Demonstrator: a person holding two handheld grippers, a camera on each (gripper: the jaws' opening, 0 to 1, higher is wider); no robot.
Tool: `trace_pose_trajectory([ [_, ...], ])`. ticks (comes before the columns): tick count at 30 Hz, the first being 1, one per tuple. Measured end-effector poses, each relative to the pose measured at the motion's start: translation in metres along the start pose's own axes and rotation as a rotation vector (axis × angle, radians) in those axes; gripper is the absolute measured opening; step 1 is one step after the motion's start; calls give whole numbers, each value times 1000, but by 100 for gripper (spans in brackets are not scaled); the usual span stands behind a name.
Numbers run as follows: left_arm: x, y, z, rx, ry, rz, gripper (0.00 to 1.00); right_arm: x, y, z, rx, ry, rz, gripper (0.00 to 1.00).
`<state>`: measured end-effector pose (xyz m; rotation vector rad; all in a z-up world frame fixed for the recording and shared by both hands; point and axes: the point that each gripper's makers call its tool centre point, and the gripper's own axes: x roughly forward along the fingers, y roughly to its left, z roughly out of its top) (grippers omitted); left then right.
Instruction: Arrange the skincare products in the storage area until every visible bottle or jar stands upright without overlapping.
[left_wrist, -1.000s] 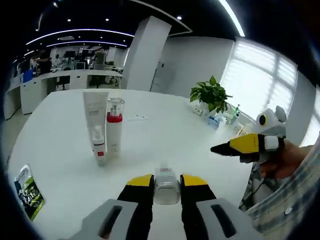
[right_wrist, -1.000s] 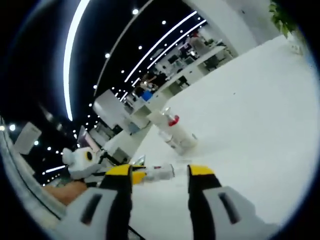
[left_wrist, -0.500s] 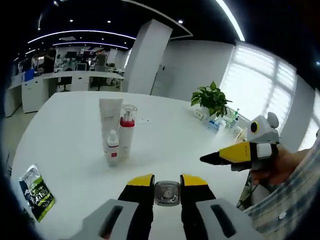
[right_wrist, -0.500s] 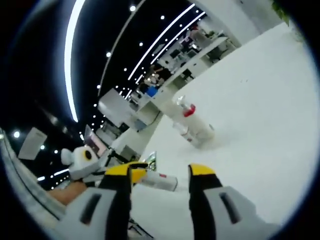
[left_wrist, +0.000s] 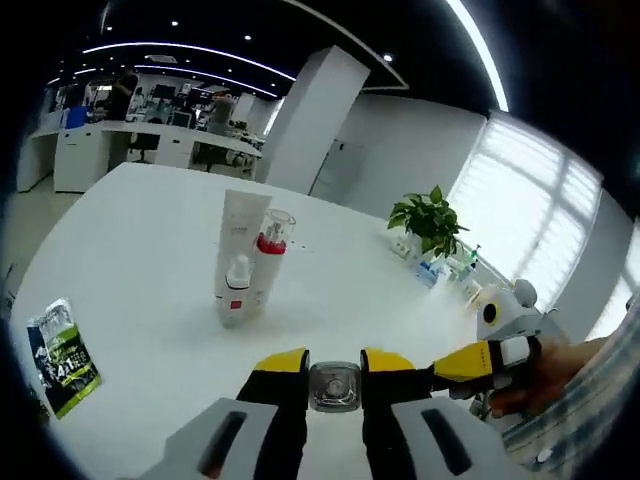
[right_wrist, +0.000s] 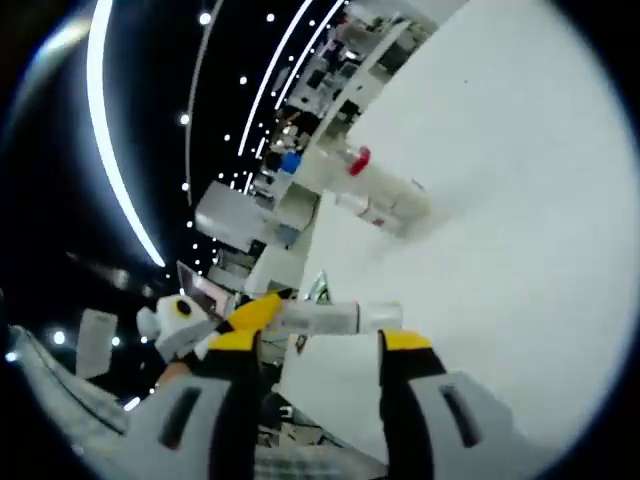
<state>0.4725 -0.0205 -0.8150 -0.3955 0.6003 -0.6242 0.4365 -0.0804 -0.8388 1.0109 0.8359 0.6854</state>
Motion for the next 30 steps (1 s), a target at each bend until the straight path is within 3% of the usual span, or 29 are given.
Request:
trace_pose_trajectory([
  [3,-1,-1,7,-27,-24,-11,17,3,1,-4,157,1,16,45],
  [4,-2,-2,12,-42,-41,-21,17,8,3,0,277,-38,58,45],
  [8,-5,-7,21,-52,-67,-45,17,14,7,15,610,-149,161,54],
  [12,-8,-19,23,-50,-78,-82,17,24,9,10,577,-117,144,52],
  [16,-9,-30,15,-42,-60,-114,18,30,10,13,612,-123,148,50],
  [21,-10,-40,7,-13,-36,-177,18,32,-1,20,631,-151,113,31],
  [23,-11,-41,2,8,-15,-177,18,32,-8,21,641,-158,98,30],
  [27,-14,-35,-9,-12,10,-177,18,33,-12,18,581,-149,76,28],
  [30,-15,-31,-23,-29,63,-185,19,32,-13,17,488,-142,46,25],
])
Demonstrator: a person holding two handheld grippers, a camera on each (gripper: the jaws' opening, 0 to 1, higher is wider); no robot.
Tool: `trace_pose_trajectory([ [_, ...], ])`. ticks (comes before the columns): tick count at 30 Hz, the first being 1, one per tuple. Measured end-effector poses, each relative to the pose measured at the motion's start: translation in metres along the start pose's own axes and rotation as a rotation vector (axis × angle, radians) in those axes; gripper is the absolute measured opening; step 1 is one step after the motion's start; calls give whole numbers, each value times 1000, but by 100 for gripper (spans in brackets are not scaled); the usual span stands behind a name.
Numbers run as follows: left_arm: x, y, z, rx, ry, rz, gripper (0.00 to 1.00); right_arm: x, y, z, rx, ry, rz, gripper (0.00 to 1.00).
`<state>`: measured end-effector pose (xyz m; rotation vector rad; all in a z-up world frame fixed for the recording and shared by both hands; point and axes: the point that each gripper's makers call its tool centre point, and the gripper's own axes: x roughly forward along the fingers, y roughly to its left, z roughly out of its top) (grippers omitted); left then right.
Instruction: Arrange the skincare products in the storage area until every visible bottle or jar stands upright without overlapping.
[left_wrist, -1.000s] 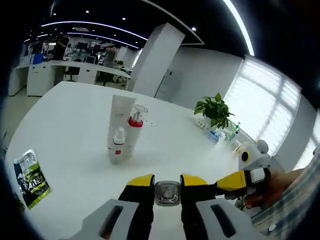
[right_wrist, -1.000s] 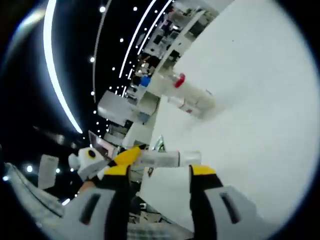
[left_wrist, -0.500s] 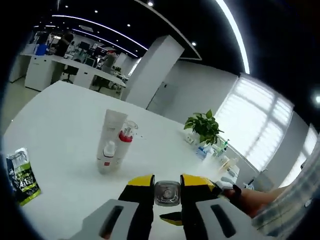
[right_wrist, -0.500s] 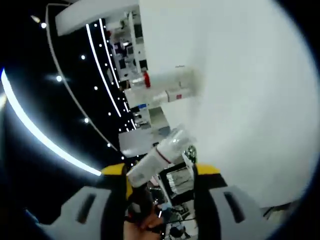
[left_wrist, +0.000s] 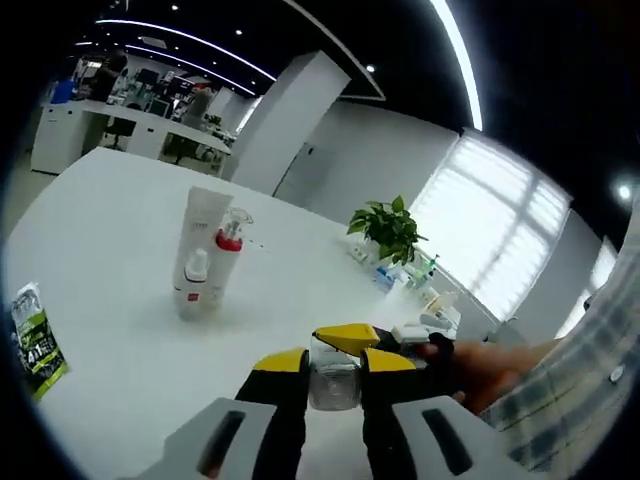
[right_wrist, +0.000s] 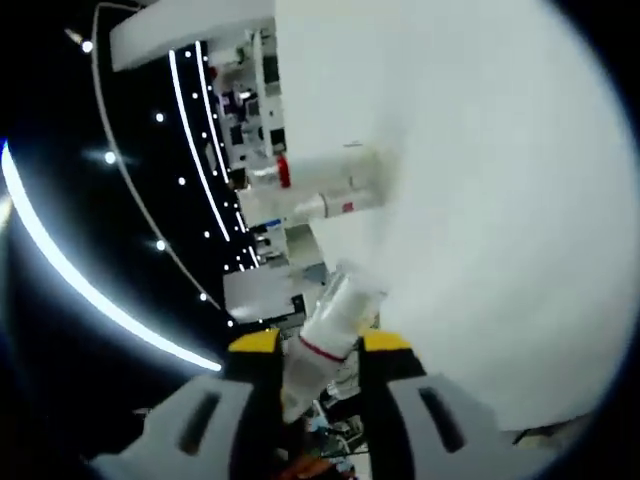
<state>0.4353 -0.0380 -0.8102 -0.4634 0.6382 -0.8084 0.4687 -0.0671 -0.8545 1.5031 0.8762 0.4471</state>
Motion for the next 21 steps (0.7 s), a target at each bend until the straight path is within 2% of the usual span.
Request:
trace_pose_trajectory([
  [1,-1,1,-9,1,41,-4,20,0,2,-1,-54,5,-6,24],
  [6,0,-1,-28,-64,107,-33,21,-1,15,-6,-258,58,-15,20],
  [8,1,-2,-30,-100,115,-49,21,-2,20,-10,-330,87,-18,20],
  [10,3,-7,-32,-160,125,-101,22,-3,24,-13,-387,117,-12,19],
  [14,4,-9,-28,-247,128,-168,24,-5,31,-24,-567,213,1,19],
  [17,2,-15,-29,-284,158,-228,30,-6,50,-35,-671,274,72,19],
  [18,2,-17,-29,-302,167,-247,33,-7,62,-41,-719,288,130,19],
  [19,2,-18,-28,-298,164,-261,38,-7,66,-43,-743,301,154,19],
  [21,-1,-27,-26,-314,161,-326,39,-9,73,-49,-781,342,185,19],
])
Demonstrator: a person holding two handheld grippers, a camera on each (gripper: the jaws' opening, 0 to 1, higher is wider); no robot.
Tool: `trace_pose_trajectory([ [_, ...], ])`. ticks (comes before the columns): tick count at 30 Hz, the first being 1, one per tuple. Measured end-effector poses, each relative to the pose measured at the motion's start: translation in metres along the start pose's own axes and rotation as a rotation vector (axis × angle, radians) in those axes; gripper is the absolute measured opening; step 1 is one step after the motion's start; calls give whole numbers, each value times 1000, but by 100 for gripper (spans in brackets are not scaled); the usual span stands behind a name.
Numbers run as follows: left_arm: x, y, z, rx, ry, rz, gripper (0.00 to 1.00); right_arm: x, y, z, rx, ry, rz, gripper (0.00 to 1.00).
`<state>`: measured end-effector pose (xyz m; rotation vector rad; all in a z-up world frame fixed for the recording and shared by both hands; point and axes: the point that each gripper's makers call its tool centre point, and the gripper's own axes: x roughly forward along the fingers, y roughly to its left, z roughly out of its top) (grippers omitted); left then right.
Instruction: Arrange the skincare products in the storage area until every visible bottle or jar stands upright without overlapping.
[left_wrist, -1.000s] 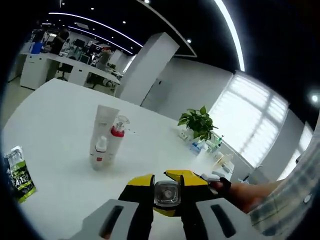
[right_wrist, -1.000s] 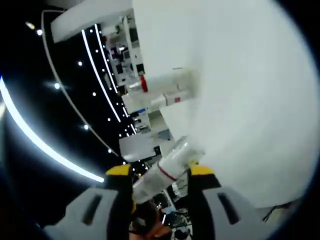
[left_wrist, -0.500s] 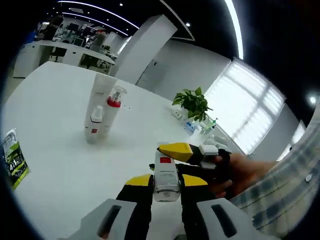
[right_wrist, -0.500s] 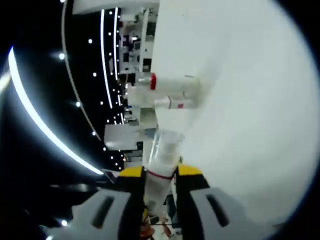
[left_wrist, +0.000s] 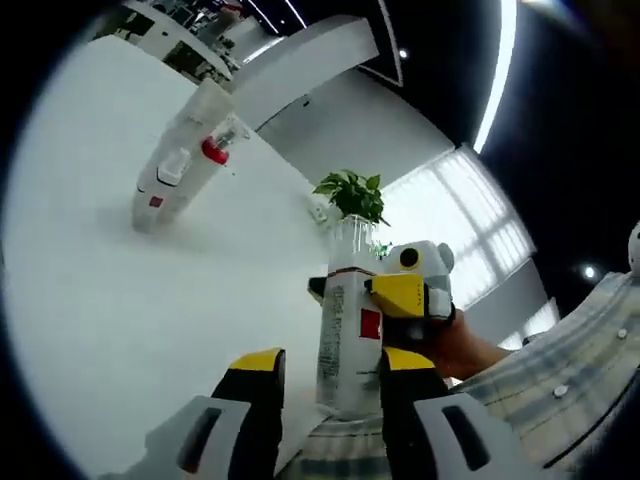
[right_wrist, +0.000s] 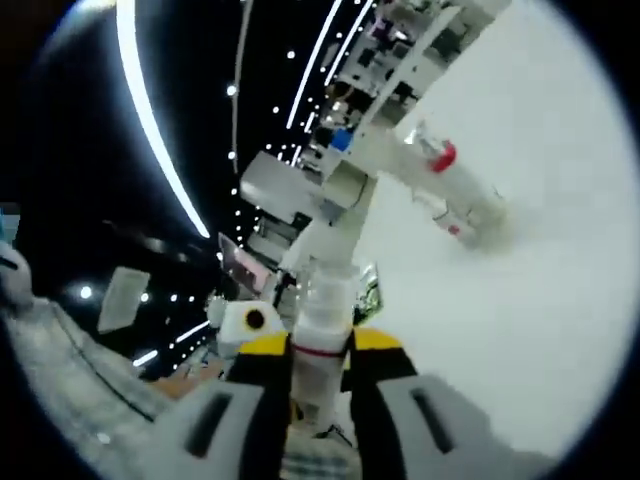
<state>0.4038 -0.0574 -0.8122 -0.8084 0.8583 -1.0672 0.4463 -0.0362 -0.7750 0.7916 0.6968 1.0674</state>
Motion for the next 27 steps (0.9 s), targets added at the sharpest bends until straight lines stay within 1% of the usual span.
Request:
trace_pose_trajectory([
  [1,-1,-7,-2,-37,13,-57,38,0,5,-1,-13,21,30,19],
  [2,-1,-13,-2,-59,14,-95,36,1,10,0,-21,28,57,19],
  [3,-1,-18,-2,-72,15,-125,35,0,14,1,-25,31,84,19],
  [5,-2,-29,-4,-117,26,-197,37,-3,27,3,-34,35,170,19],
  [6,-2,-32,-6,-138,38,-219,37,-4,31,3,-43,39,189,19],
  [7,-2,-36,-11,-141,71,-262,36,-6,35,-1,-59,65,211,19],
  [8,-3,-40,-15,-127,88,-286,32,-7,36,-5,-57,86,216,19],
  [9,-2,-48,-19,-108,110,-314,26,-7,35,-9,-63,111,209,19],
  [10,-1,-49,-23,-73,127,-318,26,-8,36,-11,-67,127,218,19],
  [11,0,-51,-23,-85,126,-319,25,-9,37,-11,-61,129,224,19],
  [12,1,-50,-23,-67,120,-311,24,-9,37,-12,-60,132,220,19],
  [15,2,-46,-22,-75,112,-291,23,-11,29,-12,-42,137,182,20],
  [16,3,-41,-20,-59,95,-260,23,-11,23,-11,-45,132,161,20],
  [18,3,-36,-20,-40,91,-231,23,-11,19,-13,-47,145,127,20],
  [19,2,-30,-19,-26,82,-198,23,-10,14,-13,-75,152,96,21],
  [20,2,-28,-19,-18,80,-188,22,-8,10,-13,-102,156,71,21],
  [21,2,-22,-17,7,70,-157,22,-7,9,-12,-90,156,52,21],
  [22,2,-21,-16,10,66,-145,22,-5,8,-12,-88,158,40,22],
  [23,2,-19,-13,23,55,-123,22,-3,4,-9,-104,151,7,22],
  [24,2,-14,-8,38,26,-85,22,-1,0,-6,-114,136,-22,22],
  [26,2,-9,-1,26,-9,-48,22,2,-5,0,-116,112,-75,23],
  [27,2,-5,4,26,-31,-19,22,4,-8,4,-123,92,-108,23],
])
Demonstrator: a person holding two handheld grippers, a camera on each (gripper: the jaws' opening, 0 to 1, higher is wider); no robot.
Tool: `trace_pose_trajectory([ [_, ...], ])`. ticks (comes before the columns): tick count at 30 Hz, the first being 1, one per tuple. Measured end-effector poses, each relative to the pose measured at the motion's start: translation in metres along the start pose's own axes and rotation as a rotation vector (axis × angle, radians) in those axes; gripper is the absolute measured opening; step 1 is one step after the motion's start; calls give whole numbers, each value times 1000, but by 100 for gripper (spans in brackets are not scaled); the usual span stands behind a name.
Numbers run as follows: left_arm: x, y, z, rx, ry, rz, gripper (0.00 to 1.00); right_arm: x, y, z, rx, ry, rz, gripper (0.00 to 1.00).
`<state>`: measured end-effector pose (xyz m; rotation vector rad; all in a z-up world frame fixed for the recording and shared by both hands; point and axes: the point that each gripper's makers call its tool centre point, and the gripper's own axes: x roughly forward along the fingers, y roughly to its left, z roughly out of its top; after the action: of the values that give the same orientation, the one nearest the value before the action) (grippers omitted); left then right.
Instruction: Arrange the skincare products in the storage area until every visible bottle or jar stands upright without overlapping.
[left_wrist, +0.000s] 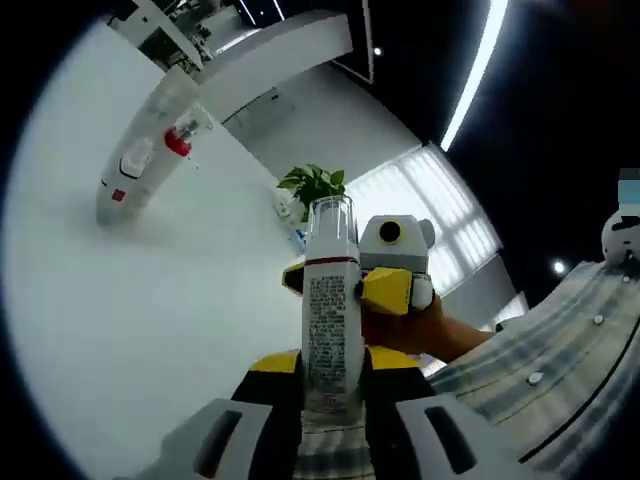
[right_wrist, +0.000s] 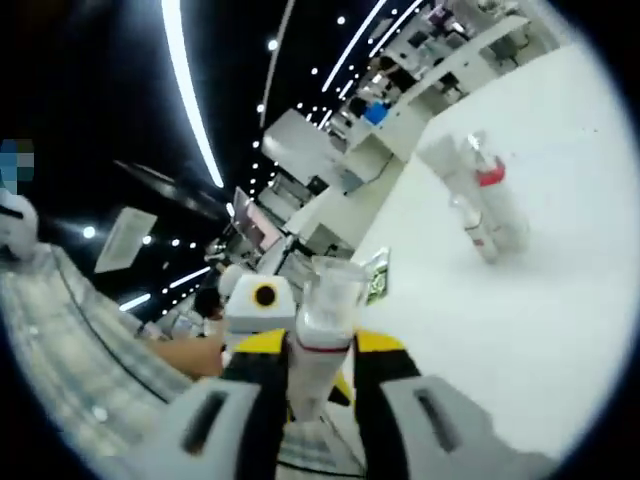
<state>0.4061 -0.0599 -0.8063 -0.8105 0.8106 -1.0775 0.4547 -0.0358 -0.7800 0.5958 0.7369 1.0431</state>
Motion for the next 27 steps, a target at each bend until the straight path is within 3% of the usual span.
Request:
trace_pose_trajectory([
  [3,2,8,7,120,-1,112,22,7,0,9,24,-44,-48,25],
  [5,2,10,11,143,-9,153,22,9,-4,13,38,-62,-84,25],
  [6,1,13,16,180,-21,187,22,10,-10,17,31,-74,-136,25],
  [9,-4,24,28,252,-59,293,22,12,-10,19,20,-79,-173,24],
  [12,-8,28,38,253,-107,309,22,14,-6,19,4,-78,-191,24],
  [19,-7,28,36,334,-74,322,21,15,-8,16,-5,-87,-221,21],
  [23,-6,30,35,353,-67,308,22,16,-4,15,-103,-73,-224,19],
  [27,-9,39,34,372,-53,344,21,22,-3,11,-160,-52,-242,16],
])
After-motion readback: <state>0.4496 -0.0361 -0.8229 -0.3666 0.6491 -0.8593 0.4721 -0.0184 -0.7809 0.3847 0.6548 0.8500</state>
